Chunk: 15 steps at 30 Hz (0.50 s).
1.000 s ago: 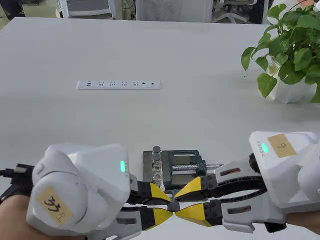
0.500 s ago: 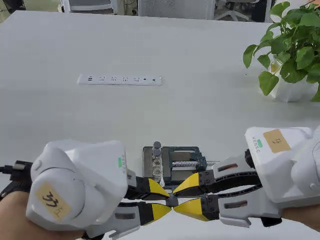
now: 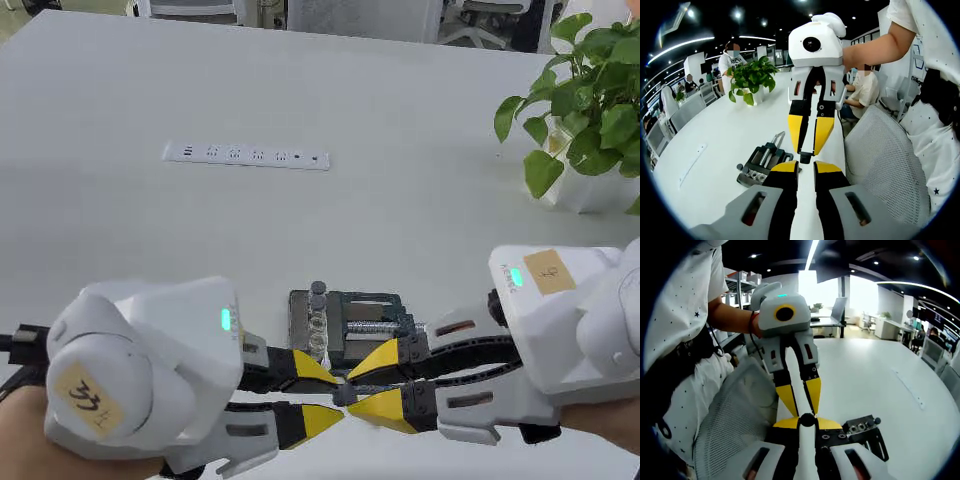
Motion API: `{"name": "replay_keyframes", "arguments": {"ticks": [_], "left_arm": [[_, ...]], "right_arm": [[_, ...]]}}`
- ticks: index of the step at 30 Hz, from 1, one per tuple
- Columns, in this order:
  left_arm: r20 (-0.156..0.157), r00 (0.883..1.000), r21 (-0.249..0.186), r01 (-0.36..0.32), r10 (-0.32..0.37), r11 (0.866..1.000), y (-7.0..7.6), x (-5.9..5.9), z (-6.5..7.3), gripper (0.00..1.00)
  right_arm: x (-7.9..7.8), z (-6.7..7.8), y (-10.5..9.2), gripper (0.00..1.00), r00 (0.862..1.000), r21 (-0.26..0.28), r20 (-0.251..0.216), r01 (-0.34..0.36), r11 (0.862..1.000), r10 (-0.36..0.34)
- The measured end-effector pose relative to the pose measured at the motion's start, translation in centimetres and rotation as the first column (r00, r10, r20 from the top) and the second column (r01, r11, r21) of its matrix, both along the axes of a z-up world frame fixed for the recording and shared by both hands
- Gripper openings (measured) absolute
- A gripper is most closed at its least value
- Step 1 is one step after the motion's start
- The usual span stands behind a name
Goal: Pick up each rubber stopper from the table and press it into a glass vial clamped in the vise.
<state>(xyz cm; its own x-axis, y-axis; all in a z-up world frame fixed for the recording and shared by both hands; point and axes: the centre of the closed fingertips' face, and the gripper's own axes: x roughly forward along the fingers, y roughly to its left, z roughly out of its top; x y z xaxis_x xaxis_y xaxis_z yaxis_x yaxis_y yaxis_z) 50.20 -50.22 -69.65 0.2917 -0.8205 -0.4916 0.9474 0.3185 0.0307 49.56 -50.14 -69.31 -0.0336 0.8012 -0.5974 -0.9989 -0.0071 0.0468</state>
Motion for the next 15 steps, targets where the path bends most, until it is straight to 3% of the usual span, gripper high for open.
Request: {"name": "replay_keyframes", "arguments": {"ticks": [5,15], "left_arm": [[-0.004,0.999,-0.022,-0.047,0.047,0.999,0.8,0.3,-0.1,0.15],[0.017,0.988,-0.065,-0.150,0.151,0.987,2.9,1.6,-0.8,0.26]], "right_arm": [[0.7,0.0,-0.3,0.05,1.000,-0.016,0.009,0.008,1.000,-0.008],[3.8,0.1,-0.7,0.05,0.998,-0.077,0.049,0.032,0.996,-0.029]]}}
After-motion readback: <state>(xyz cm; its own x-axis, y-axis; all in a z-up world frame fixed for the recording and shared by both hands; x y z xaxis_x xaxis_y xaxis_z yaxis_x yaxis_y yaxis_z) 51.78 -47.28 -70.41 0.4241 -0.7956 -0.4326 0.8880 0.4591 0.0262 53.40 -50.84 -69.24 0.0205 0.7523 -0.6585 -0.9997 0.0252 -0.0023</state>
